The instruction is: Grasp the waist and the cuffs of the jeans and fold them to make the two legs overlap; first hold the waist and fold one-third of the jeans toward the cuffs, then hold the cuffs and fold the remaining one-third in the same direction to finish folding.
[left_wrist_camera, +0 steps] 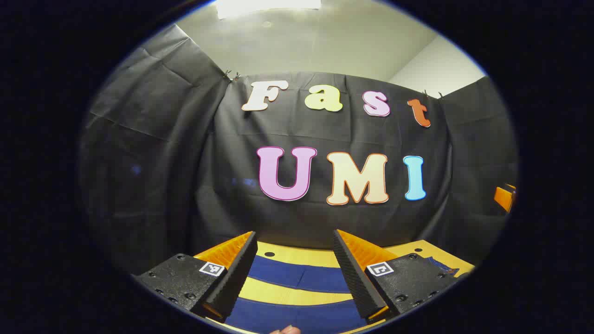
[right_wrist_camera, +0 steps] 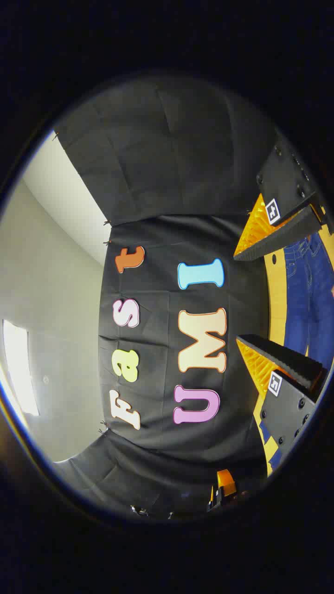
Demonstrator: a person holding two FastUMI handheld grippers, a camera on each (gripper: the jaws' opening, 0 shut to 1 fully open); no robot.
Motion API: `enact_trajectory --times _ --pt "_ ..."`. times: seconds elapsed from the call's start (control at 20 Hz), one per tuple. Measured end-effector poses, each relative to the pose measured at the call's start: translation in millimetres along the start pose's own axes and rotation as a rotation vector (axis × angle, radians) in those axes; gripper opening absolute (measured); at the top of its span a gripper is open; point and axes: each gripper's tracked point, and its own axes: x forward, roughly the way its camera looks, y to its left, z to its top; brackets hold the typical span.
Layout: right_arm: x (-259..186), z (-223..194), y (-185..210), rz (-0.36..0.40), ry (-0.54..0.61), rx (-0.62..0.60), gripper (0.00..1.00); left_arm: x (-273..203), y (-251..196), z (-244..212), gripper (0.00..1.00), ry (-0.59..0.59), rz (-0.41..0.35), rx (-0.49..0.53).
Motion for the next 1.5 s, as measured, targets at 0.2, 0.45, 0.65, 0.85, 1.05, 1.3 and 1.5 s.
enact_trajectory --times 0.2,0.45,0.65,0.85,1.05,1.3,1.5 --pt "6 1 -10 -0.01 0.004 -0.007 0.96 0 -3 0 0.93 0.002 0.011 0.024" --pt "12 4 -14 -0.011 -0.006 0.004 0.98 1 -4 -1 0.93 0.003 0.012 0.037" --pt "18 -4 -8 0.004 0.0 -0.002 0.98 1 -1 -4 0.95 0.011 0.019 0.06" --pt "21 -12 9 0.025 0.019 0.018 0.96 -2 1 -16 0.93 0.028 0.005 0.08" --pt "23 -28 27 0.059 0.056 0.024 0.96 -15 9 -53 0.96 0.113 -0.043 0.198" --pt "18 -52 46 0.074 0.108 0.044 0.98 -42 34 -123 0.98 0.272 -0.128 0.489" --pt "8 -90 64 0.07 0.202 0.076 0.98 -75 58 -187 0.95 0.413 -0.218 0.662"
